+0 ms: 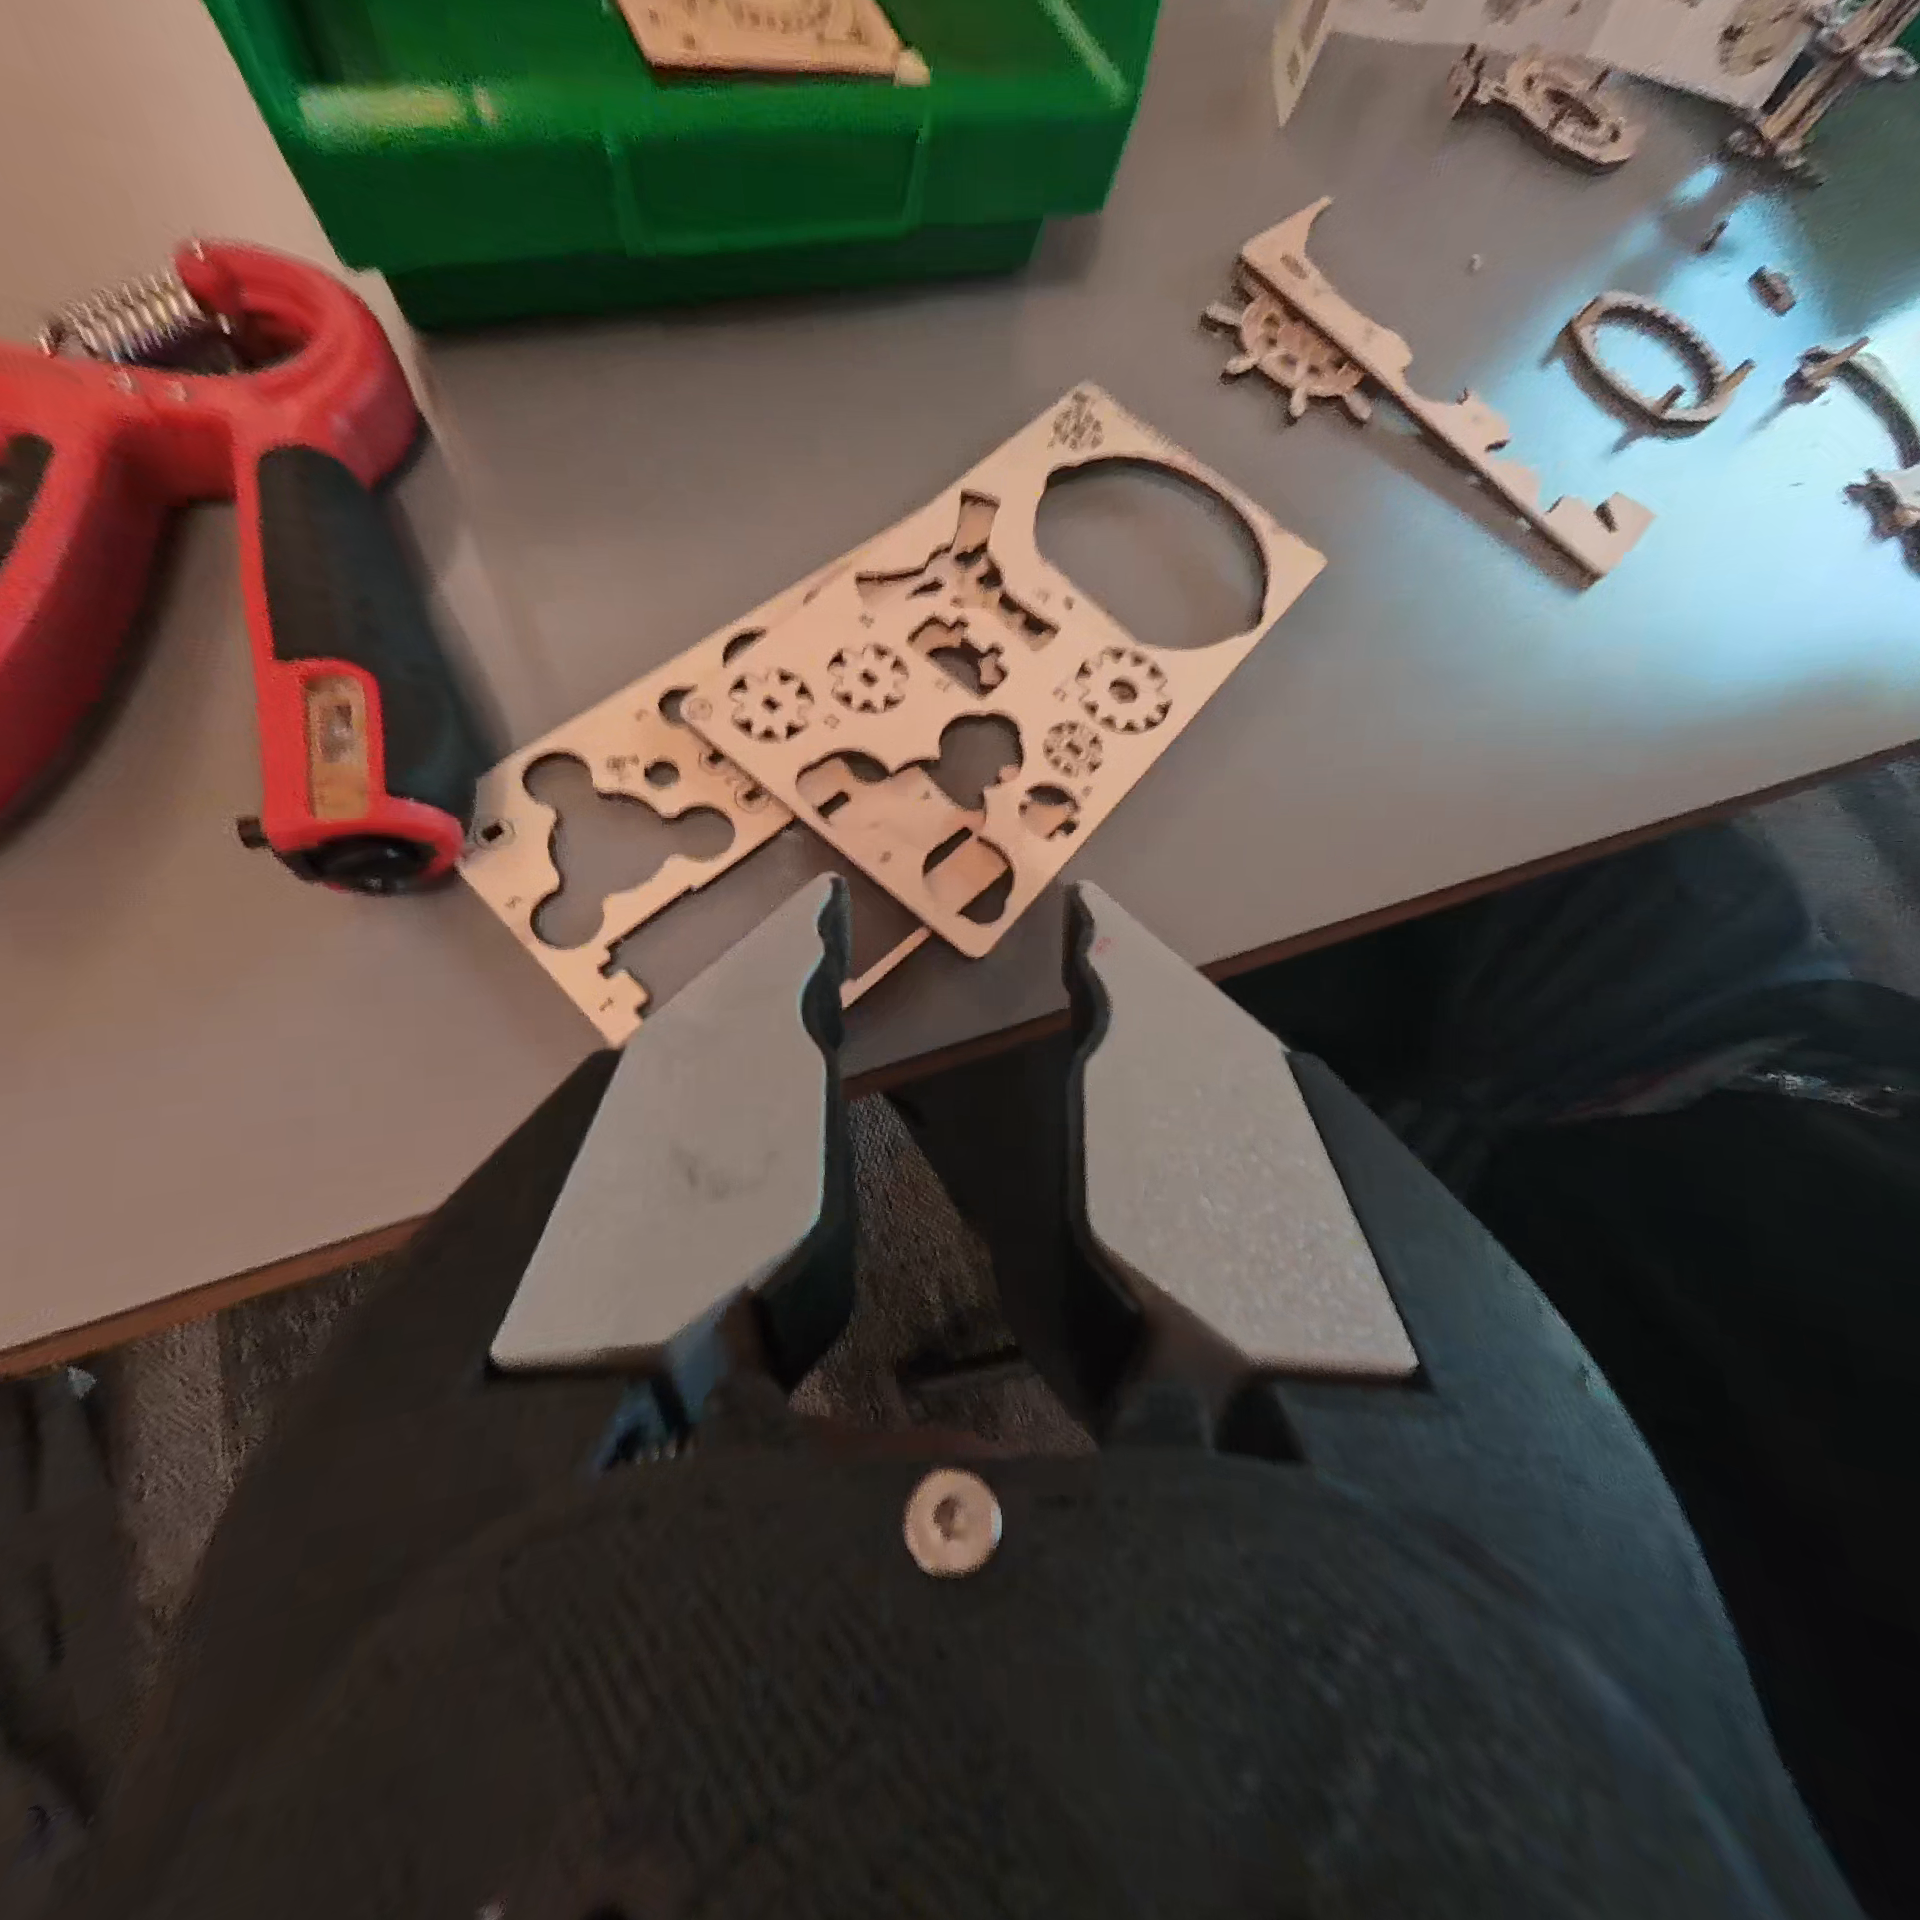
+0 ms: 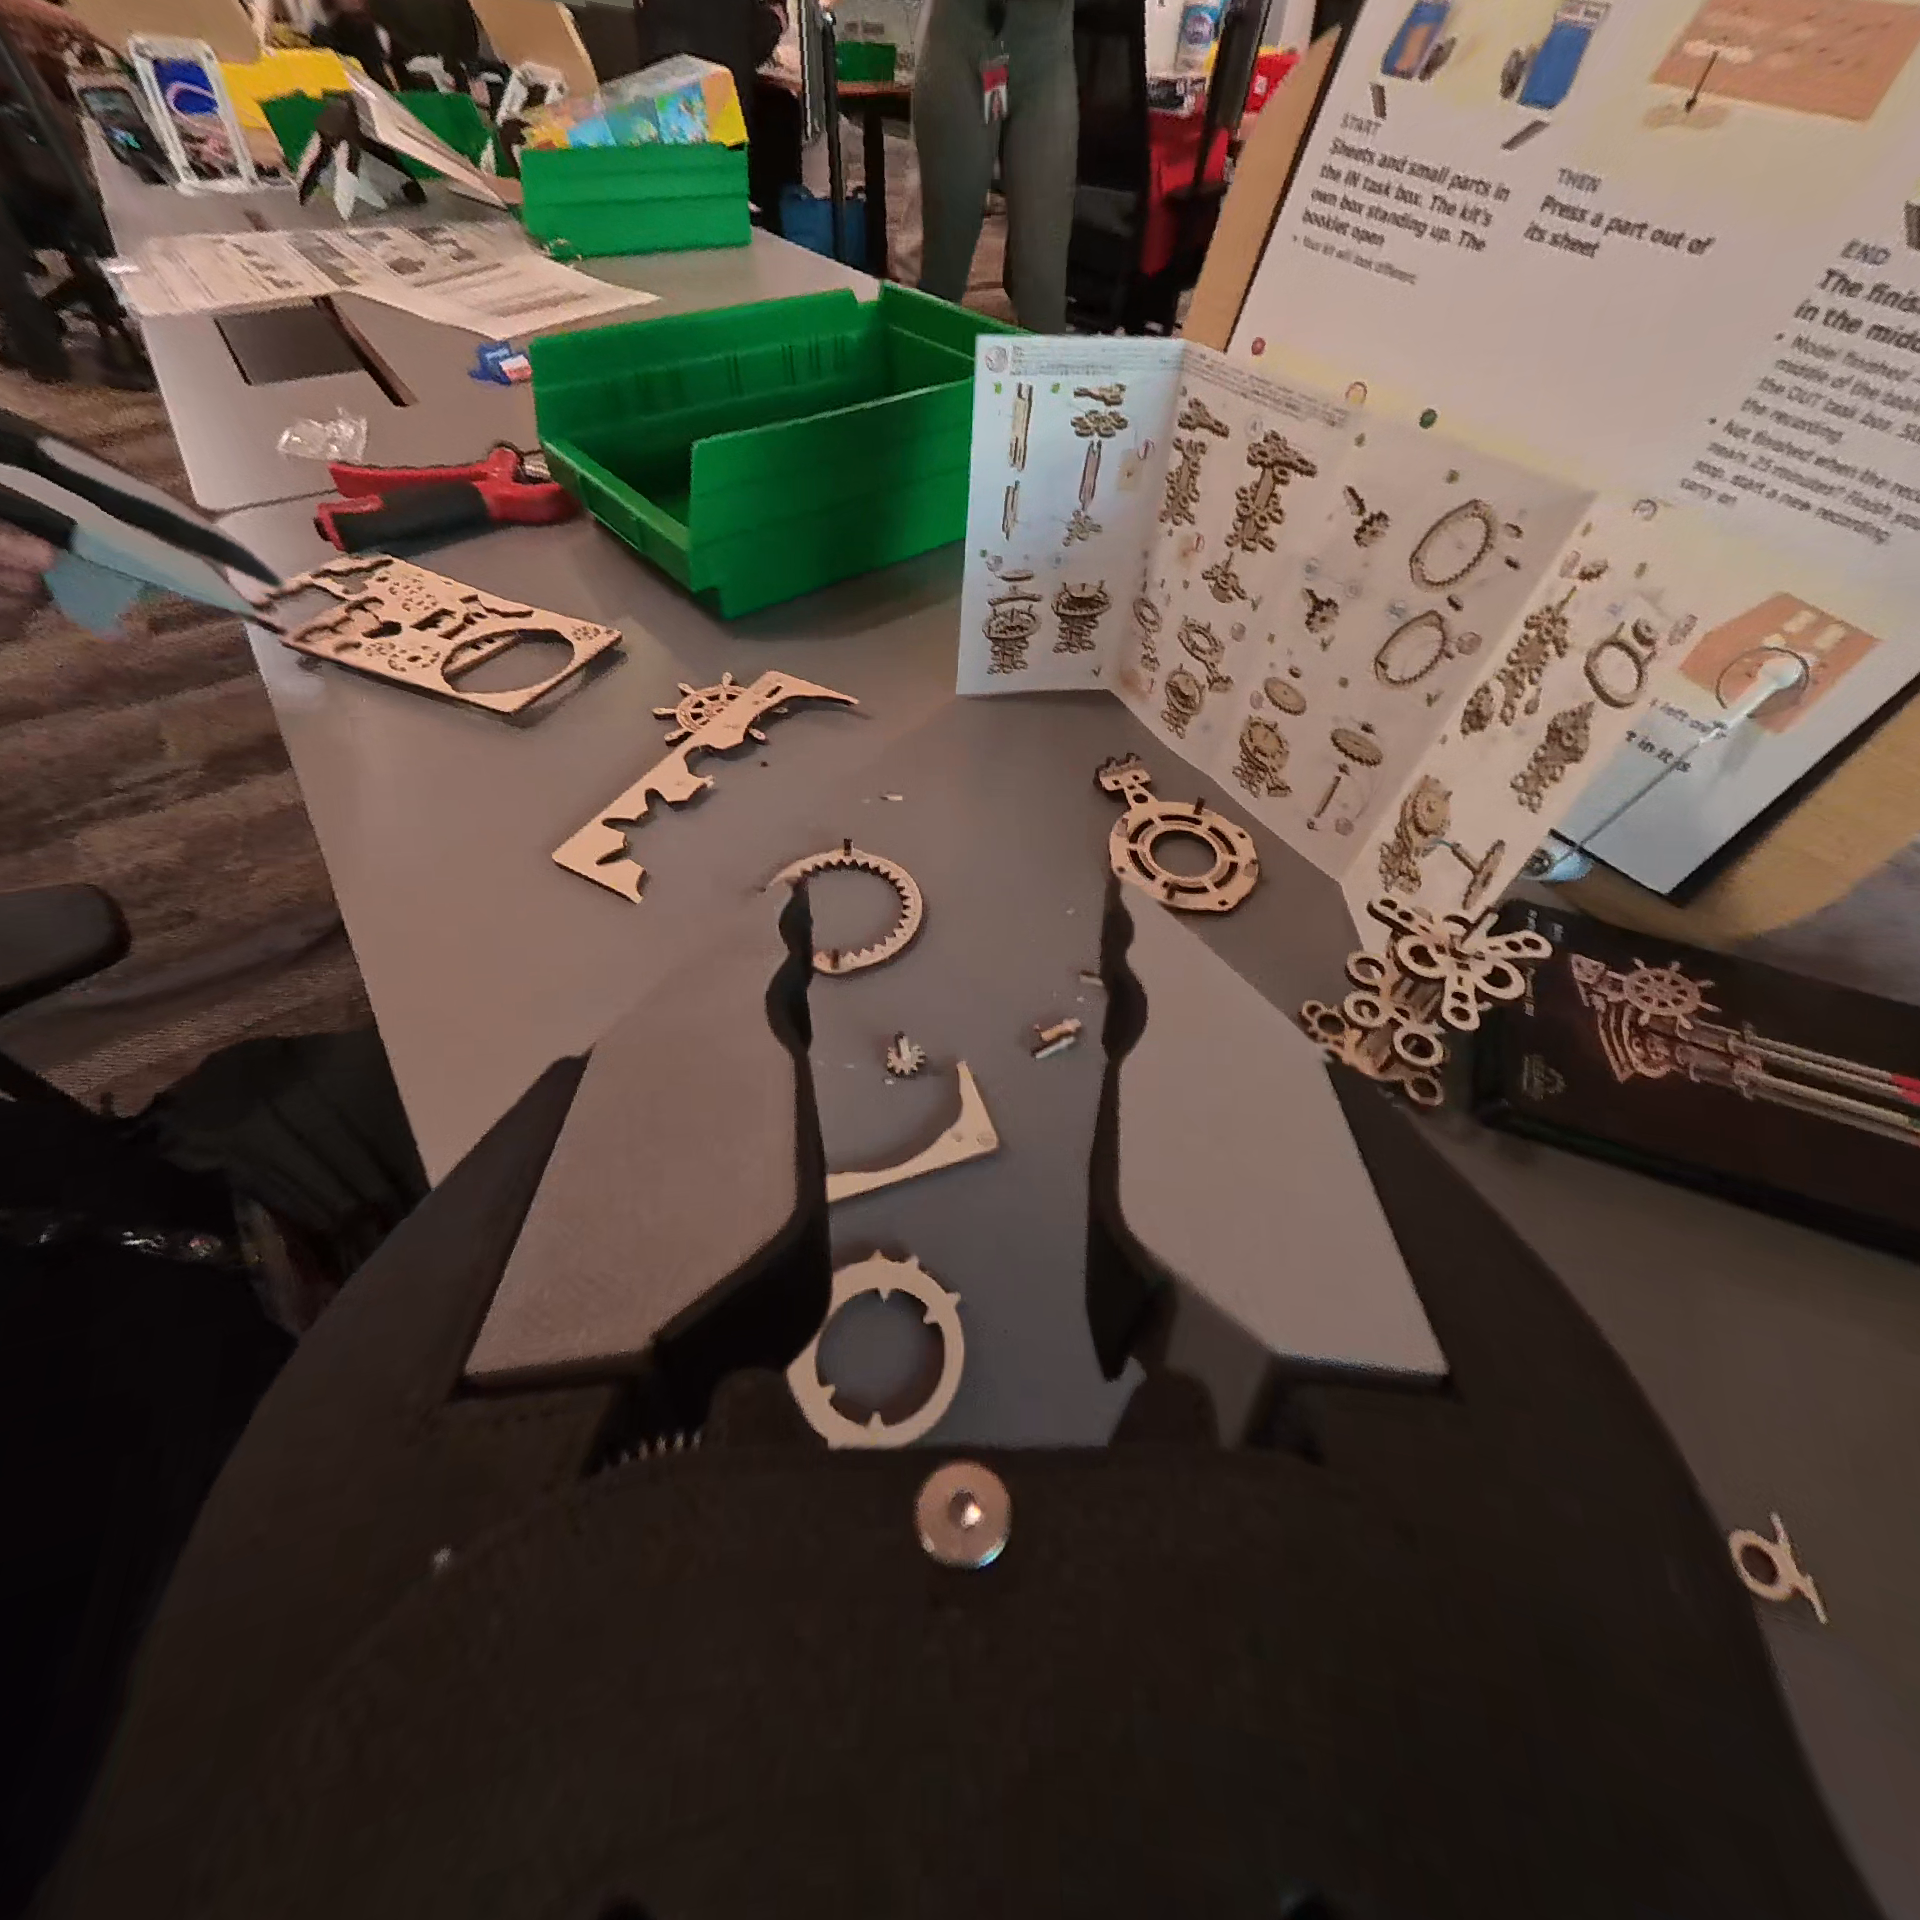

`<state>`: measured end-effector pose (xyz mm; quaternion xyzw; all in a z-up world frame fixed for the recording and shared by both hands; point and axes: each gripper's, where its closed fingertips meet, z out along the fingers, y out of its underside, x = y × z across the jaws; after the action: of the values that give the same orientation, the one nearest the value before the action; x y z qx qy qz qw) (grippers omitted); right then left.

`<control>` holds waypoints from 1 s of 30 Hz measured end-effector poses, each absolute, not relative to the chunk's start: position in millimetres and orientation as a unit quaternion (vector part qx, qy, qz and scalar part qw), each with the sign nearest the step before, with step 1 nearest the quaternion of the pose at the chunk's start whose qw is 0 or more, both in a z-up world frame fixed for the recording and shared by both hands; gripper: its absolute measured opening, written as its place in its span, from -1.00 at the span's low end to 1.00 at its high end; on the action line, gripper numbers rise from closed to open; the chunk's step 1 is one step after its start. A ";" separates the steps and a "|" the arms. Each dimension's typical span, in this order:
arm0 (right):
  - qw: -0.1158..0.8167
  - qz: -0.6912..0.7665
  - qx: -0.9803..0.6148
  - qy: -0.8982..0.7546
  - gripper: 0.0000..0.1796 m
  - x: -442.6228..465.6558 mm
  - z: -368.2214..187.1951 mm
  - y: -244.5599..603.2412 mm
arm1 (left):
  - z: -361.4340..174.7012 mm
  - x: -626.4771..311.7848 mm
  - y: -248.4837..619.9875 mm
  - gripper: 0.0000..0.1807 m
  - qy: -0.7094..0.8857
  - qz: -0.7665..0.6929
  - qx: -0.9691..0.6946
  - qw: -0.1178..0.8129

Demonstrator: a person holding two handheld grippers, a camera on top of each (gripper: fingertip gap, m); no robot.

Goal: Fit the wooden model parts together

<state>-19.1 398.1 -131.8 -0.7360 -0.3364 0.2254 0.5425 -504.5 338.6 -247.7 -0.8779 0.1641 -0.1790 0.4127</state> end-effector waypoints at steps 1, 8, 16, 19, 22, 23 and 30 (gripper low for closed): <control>0.538 0.220 -0.741 -0.336 -0.41 -16.1 -135.0 399.7 | -241.1 -499.8 340.2 -0.58 0.172 -0.182 -0.871 0.423; 0.515 0.200 -0.771 -0.317 -0.41 8.6 -154.8 413.1 | -209.2 -410.0 367.7 -0.59 0.273 -0.235 -0.809 0.465; 0.487 0.219 -0.792 -0.297 -0.41 28.3 -186.2 428.1 | -173.1 -284.1 424.9 -0.59 0.374 -0.282 -0.733 0.493; 0.475 0.227 -0.796 -0.299 -0.41 30.4 -197.1 429.4 | -166.4 -241.8 440.8 -0.59 0.417 -0.289 -0.702 0.499; 0.463 0.224 -0.803 -0.302 -0.41 34.6 -207.2 428.0 | -158.7 -204.4 453.5 -0.60 0.450 -0.299 -0.666 0.515; 0.461 0.226 -0.804 -0.302 -0.41 35.7 -209.4 427.2 | -157.7 -193.4 458.3 -0.60 0.456 -0.303 -0.660 0.514; 0.453 0.181 -0.827 -0.280 -0.41 66.1 -221.4 437.2 | -164.7 -131.5 493.7 -0.62 0.487 -0.318 -0.634 0.510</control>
<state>66.1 437.2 -221.4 -0.8268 -0.2800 0.1813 0.4528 -131.5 493.7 -164.7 -0.6339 0.4872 -0.3176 0.5099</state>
